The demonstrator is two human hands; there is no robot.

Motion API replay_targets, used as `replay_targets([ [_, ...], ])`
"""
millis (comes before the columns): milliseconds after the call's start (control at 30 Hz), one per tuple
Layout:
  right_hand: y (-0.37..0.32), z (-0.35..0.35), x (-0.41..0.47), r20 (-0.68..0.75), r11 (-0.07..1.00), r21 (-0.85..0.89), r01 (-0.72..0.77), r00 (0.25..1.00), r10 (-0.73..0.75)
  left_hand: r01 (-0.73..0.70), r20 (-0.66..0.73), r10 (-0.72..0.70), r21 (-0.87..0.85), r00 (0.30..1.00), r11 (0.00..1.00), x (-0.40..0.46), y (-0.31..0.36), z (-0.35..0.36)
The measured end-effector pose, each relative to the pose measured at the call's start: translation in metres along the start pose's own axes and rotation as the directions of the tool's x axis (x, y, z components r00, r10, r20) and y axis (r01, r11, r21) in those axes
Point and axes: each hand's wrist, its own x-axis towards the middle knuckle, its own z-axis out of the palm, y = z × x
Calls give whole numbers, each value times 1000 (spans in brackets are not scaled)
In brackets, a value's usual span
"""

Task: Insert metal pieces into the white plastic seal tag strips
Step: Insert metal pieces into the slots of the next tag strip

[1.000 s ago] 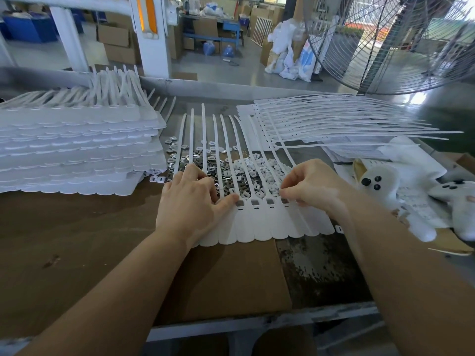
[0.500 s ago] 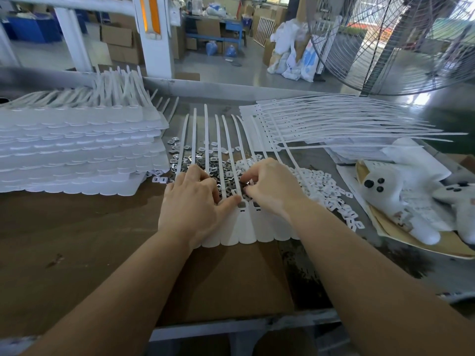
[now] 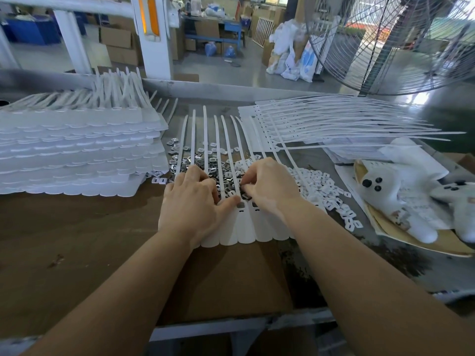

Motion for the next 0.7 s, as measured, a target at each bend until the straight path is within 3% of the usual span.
replay_targets([
  [300,9,-6,-4,-121,990,126,67,991,-51,7,-10,-7,3,1000,1000,1,0,1],
  [700,49,-37,-14,-133,953,303,-9,990,52,1,12,-1,-4,1000,1000,0,0,-1],
])
